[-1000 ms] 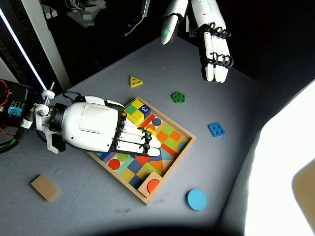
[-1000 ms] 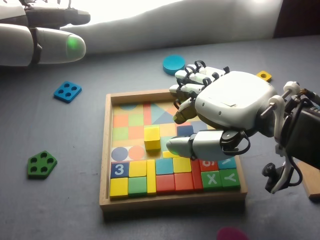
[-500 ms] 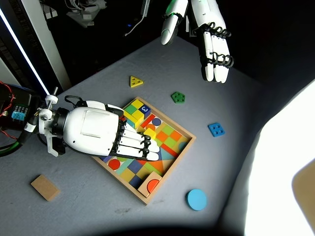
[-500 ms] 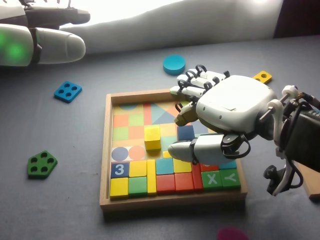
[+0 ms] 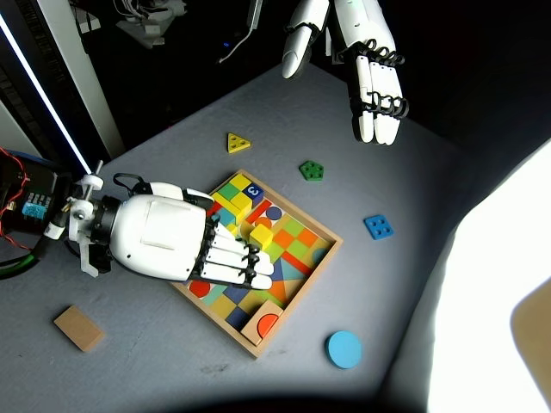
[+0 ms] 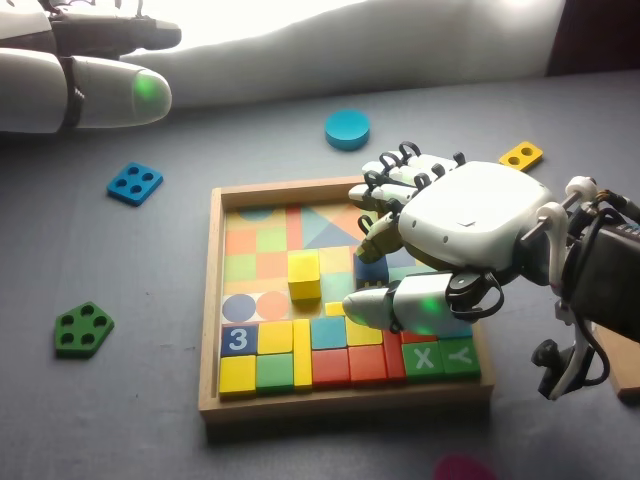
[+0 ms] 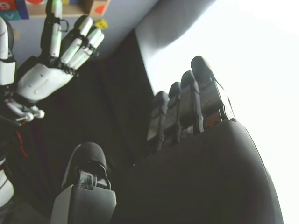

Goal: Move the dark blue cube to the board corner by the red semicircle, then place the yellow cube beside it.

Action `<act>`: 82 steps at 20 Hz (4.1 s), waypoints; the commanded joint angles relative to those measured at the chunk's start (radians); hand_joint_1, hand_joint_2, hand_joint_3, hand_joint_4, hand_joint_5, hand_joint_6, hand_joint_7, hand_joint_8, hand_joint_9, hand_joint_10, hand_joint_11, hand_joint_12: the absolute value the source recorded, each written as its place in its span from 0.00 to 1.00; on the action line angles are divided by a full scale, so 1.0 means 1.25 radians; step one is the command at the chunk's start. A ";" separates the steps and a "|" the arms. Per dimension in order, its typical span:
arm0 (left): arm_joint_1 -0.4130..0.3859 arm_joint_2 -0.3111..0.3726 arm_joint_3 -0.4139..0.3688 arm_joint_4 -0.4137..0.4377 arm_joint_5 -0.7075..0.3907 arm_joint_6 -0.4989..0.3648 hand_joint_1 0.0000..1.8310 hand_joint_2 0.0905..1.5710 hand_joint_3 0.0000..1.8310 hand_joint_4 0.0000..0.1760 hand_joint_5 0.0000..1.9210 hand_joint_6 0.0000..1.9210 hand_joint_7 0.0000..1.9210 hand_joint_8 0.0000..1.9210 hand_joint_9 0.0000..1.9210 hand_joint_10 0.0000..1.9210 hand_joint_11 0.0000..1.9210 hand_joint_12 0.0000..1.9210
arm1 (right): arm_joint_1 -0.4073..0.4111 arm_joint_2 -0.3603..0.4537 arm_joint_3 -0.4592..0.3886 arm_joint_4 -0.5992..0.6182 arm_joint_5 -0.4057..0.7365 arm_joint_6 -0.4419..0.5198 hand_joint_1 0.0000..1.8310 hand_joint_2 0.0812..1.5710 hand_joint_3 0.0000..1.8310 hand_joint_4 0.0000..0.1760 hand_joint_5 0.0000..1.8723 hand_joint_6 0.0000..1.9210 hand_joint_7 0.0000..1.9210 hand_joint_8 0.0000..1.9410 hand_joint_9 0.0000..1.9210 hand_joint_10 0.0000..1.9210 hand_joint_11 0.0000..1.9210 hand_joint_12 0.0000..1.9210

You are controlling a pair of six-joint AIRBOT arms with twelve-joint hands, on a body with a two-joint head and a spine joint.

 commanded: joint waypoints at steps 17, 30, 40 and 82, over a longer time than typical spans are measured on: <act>-0.013 -0.001 0.003 -0.022 -0.015 0.000 0.00 0.78 0.00 0.09 0.06 0.00 0.04 0.00 0.04 0.00 0.00 0.22 | -0.007 0.030 0.047 -0.016 0.054 -0.018 0.00 0.74 0.00 0.00 0.37 0.01 0.08 0.00 0.00 0.00 0.00 0.00; -0.014 -0.001 0.005 -0.022 -0.015 0.000 0.00 0.79 0.00 0.13 0.06 0.00 0.03 0.00 0.03 0.00 0.00 0.23 | -0.019 0.027 0.116 -0.016 0.082 -0.018 0.00 0.74 0.00 0.00 0.37 0.01 0.07 0.00 0.00 0.00 0.00 0.00; -0.014 -0.001 0.006 -0.022 -0.013 -0.001 0.00 0.79 0.00 0.13 0.06 0.00 0.04 0.00 0.04 0.00 0.00 0.26 | 0.027 0.037 0.096 -0.024 0.127 0.001 0.00 0.74 0.00 0.00 0.36 0.00 0.07 0.00 0.00 0.00 0.00 0.00; -0.017 -0.003 0.016 -0.023 -0.009 -0.005 0.00 0.78 0.00 0.14 0.08 0.00 0.05 0.00 0.05 0.00 0.00 0.26 | -0.005 0.041 0.061 -0.035 0.095 -0.021 0.00 0.74 0.00 0.00 0.34 0.00 0.08 0.00 0.00 0.00 0.00 0.00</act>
